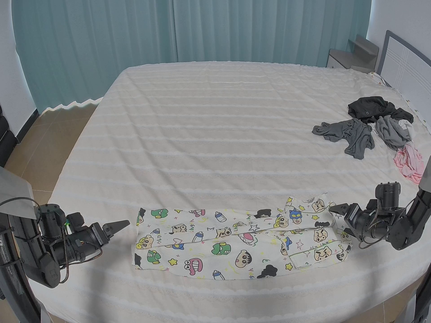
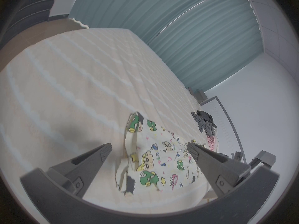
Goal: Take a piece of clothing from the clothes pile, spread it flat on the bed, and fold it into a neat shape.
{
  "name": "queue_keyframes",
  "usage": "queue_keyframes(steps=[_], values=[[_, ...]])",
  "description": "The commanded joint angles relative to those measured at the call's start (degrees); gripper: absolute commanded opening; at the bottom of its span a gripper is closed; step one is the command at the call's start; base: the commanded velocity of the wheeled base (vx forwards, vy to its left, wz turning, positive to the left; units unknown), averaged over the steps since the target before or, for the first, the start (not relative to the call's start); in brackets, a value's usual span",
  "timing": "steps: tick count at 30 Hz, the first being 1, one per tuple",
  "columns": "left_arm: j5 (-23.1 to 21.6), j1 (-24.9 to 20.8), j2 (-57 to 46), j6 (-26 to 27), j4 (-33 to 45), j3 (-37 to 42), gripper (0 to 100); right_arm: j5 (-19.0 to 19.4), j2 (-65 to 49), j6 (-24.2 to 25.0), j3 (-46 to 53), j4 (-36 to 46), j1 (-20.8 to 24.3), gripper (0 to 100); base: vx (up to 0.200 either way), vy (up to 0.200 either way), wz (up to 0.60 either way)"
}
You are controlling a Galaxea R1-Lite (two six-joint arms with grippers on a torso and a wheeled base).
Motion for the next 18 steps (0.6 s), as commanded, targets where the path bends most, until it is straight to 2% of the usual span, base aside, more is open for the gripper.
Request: queue_keyframes(steps=[1, 3, 4, 5, 11, 13, 14, 18], values=[[1.31, -2.2, 4.13, 1.99, 1.59, -6.67, 100, 0.01, -9.49, 2.55, 9.9, -4.4, -1.06, 100, 0.0, 0.0, 0.0], [1.31, -3.7, 5.53, 6.38, 5.19, -8.6, 100, 0.1, -11.86, 4.4, 14.64, -8.18, -1.06, 100, 0.0, 0.0, 0.0], [1.31, -3.7, 5.53, 6.38, 5.19, -8.6, 100, 0.1, -11.86, 4.4, 14.64, -8.18, -1.06, 100, 0.0, 0.0, 0.0], [1.84, -5.28, 5.8, 8.76, 8.45, -10.1, 100, 0.1, -12.74, 6.16, 17.9, -12.05, -1.06, 100, 0.0, 0.0, 0.0], [6.59, -10.9, 7.64, 9.11, 11.52, -13.0, 100, 0.19, -11.16, 7.12, 24.49, -22.59, -0.45, 100, 0.0, 0.0, 0.0], [6.94, -11.17, 7.91, 9.2, 11.52, -13.09, 100, 0.1, -11.25, 7.12, 24.58, -23.38, -0.36, 100, 0.0, 0.0, 0.0], [8.52, -12.57, 8.43, 9.28, 11.52, -13.35, 100, -0.34, -12.3, 7.39, 24.58, -24.79, 0.26, 100, 0.0, 0.0, 0.0], [8.7, -12.66, 8.43, 9.9, 11.61, -13.35, 100, -0.25, -14.06, 7.56, 24.58, -24.61, -0.27, 100, 0.0, 0.0, 0.0]])
